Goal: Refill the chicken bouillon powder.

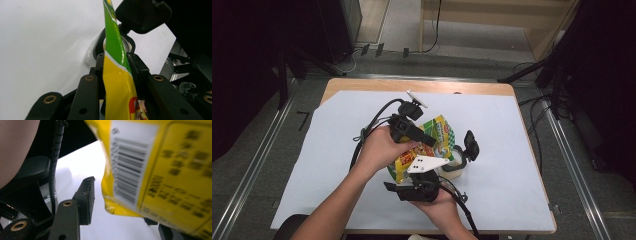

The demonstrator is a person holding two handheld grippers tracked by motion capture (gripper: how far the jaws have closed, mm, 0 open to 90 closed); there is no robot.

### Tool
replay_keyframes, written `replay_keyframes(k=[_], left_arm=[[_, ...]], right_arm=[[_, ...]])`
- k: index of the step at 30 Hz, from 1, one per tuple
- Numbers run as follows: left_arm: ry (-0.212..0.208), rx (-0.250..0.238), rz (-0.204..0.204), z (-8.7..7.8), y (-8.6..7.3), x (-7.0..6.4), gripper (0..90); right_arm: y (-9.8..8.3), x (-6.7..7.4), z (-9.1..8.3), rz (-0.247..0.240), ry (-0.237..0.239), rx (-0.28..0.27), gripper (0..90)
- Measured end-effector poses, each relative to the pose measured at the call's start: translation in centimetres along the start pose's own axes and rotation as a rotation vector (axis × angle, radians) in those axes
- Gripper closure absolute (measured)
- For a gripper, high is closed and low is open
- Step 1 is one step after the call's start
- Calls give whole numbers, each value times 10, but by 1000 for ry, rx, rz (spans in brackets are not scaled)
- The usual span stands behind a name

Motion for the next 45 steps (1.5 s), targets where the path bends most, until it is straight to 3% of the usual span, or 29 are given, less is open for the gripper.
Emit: replay_keyframes(k=[5,10,24,30,36,41,45], left_arm=[[4,1,7,2,0,-1,748],[-12,-14,8,0,-1,-1,735],[-14,-35,8,-9,-7,-2,605],[17,-10,8,-4,-2,-1,644],[0,-5,-3,0,3,1,667],[12,-7,-2,1,3,1,682],[19,-13,2,1,2,-1,683]], right_arm=[[-2,-6,1,-19,-50,27,625],[-1,-6,0,-28,-54,21,638],[6,-1,-5,30,-15,-48,627],[6,-3,-5,84,5,-58,624],[6,-7,-7,64,-10,-50,617],[4,-6,-5,30,-28,-34,561],[3,-8,-5,9,-58,-24,622]])
Point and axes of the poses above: each handheld gripper's, and its own axes: z roughly forward along the jaws, y roughly out of its top, x roughly to its left, the point moved 8 cm from there along z, roughly forward along the jaws, and after that the axes turned 3 degrees about x, right-handed, at the moved point
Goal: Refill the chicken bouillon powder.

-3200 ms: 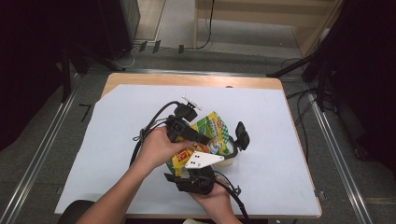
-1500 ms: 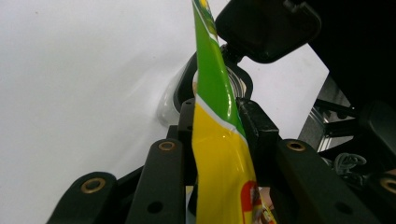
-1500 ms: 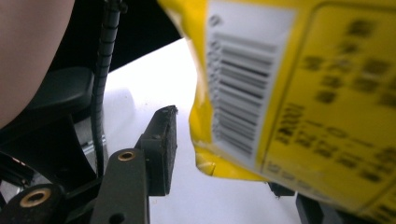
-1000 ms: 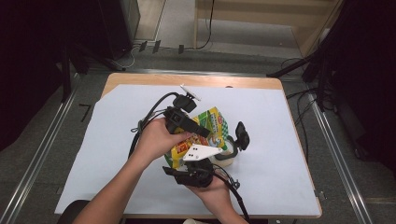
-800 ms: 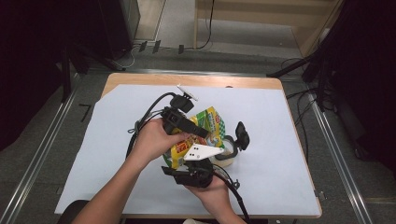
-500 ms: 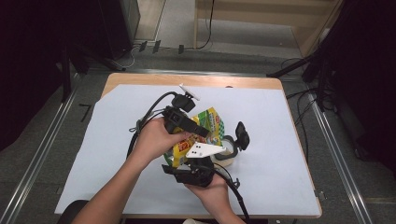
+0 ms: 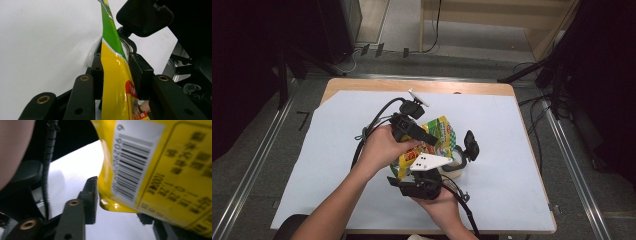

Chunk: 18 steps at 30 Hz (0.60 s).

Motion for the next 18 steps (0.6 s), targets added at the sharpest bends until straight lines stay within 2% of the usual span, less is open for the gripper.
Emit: replay_keyframes(k=[5,13,18], left_arm=[[-6,-6,9,0,2,-1,678],[-15,6,21,0,8,-2,677],[-26,1,19,-1,5,-2,687]], right_arm=[[1,-1,0,-2,-14,-5,633],[5,-3,-3,39,4,-32,642],[5,-1,-3,29,4,-27,643]])
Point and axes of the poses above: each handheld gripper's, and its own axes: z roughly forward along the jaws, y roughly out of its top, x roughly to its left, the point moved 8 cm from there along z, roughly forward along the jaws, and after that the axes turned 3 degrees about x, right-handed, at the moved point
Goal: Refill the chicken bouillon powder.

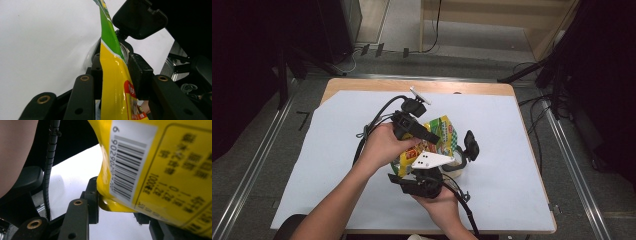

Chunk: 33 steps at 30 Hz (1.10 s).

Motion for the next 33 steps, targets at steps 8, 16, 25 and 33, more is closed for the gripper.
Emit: replay_keyframes(k=[8,16,25,33], left_arm=[[-3,-10,0,-2,-3,1,687],[1,-12,5,-1,-5,0,685],[19,-16,11,0,-4,-1,683],[38,-21,23,-1,-5,-5,682]], right_arm=[[-1,2,1,-13,0,9,644],[-3,4,1,-16,5,8,645],[-4,2,2,-4,5,11,647],[-3,4,4,9,12,1,654]])
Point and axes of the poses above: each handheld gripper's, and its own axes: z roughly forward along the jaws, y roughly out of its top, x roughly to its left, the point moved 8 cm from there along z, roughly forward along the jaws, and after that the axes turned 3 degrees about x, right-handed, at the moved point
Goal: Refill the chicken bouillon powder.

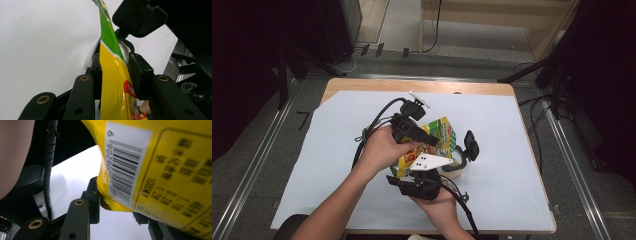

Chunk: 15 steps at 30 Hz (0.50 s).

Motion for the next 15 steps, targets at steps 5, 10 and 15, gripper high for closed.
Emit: replay_keyframes(k=[5,10,15], left_arm=[[13,1,2,0,0,-3,680],[4,6,-4,0,-1,-4,682],[-19,16,-21,1,-1,0,684]], right_arm=[[-2,-2,1,-6,-12,4,655],[-3,-3,1,-7,-18,8,656],[0,1,-1,-13,-5,-2,657]])
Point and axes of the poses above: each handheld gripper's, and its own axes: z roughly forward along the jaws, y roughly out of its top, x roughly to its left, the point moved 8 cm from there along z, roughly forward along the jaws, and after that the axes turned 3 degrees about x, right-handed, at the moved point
